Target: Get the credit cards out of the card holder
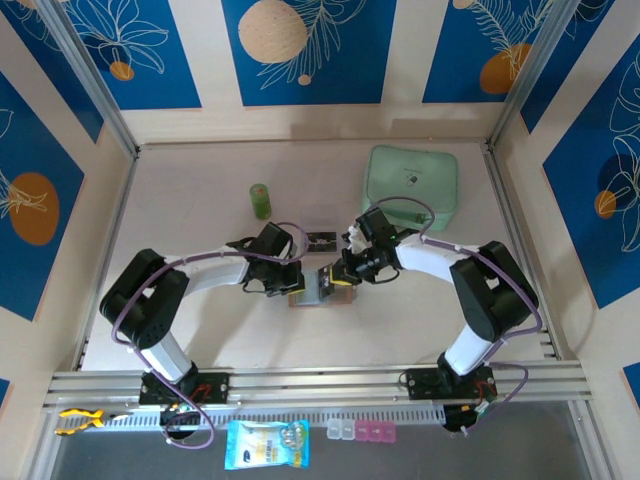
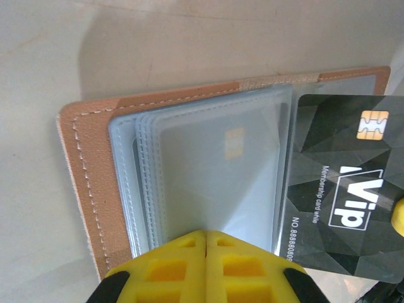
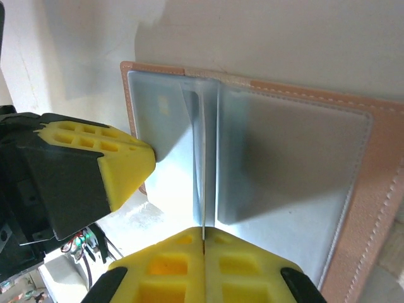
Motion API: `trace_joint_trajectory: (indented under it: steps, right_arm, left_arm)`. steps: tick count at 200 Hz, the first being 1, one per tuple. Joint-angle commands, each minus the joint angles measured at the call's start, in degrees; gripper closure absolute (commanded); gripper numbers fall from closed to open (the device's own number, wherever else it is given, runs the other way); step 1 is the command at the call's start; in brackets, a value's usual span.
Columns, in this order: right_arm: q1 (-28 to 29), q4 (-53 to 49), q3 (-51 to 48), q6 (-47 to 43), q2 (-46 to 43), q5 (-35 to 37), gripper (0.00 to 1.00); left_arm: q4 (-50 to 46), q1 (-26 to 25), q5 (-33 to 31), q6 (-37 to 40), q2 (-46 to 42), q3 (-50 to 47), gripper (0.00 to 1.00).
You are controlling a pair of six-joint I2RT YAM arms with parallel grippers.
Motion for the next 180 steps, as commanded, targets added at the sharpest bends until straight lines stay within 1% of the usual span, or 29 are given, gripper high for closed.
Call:
trace_joint_trajectory:
  steps: [1, 24, 39, 59, 77, 97, 108, 123, 144, 159, 180]
  right_arm:
    - [-0.50, -6.03, 2.88, -4.90, -2.47, 1.57, 0.95]
    - [-0.86, -10.41, 5.97, -10.21, -2.93, 3.02, 0.97]
    - [-0.86, -13.78, 8.50, -15.72, -2.85, 3.76, 0.97]
    - [-0.86, -18.71, 12.22, -24.29, -2.33, 5.44, 0.98]
    - [-0.90, -23.00, 15.92, -32.77, -1.39, 8.53, 1.00]
    - [-0.38, -25.29, 18.92, -43.46, -0.90, 11.92, 1.00]
    - [-0.42, -26.76, 20.94, -48.64, -0.23, 12.33, 1.00]
    - [-0.09, -29.00, 24.23, -56.28, 1.24, 13.49, 1.00]
    - [1.21, -31.62, 28.58, -66.02, 4.12, 19.56, 1.00]
    - [1.42, -34.04, 32.31, -70.92, 6.58, 22.17, 1.00]
    - [1.43, -37.52, 38.44, -76.01, 10.74, 23.38, 1.00]
  left_arm:
    - [-1.97, -0.38, -1.05, -0.38, -0.42, -0.24, 0.94]
    - [-2.45, -0.28, -1.63, -0.29, -1.61, 0.41, 0.93]
    - [-2.74, -0.12, -2.07, -0.21, -2.53, 0.87, 0.92]
    - [-2.93, 0.23, -3.04, 0.14, -4.08, 0.88, 0.90]
    - [-2.90, 1.02, -4.19, 0.18, -5.72, 0.15, 0.89]
    - [-2.33, 1.98, -4.59, 0.40, -7.46, -1.25, 0.89]
    - [-2.06, 2.59, -4.78, 0.34, -8.40, -2.07, 0.88]
    - [-1.89, 3.48, -4.79, 0.23, -9.65, -3.30, 0.88]
    - [-1.95, 4.77, -4.56, 0.40, -11.24, -4.67, 0.88]
    - [-2.27, 5.66, -4.18, 0.66, -12.21, -5.32, 0.88]
    - [-2.58, 6.77, -3.43, 1.23, -12.81, -5.74, 0.88]
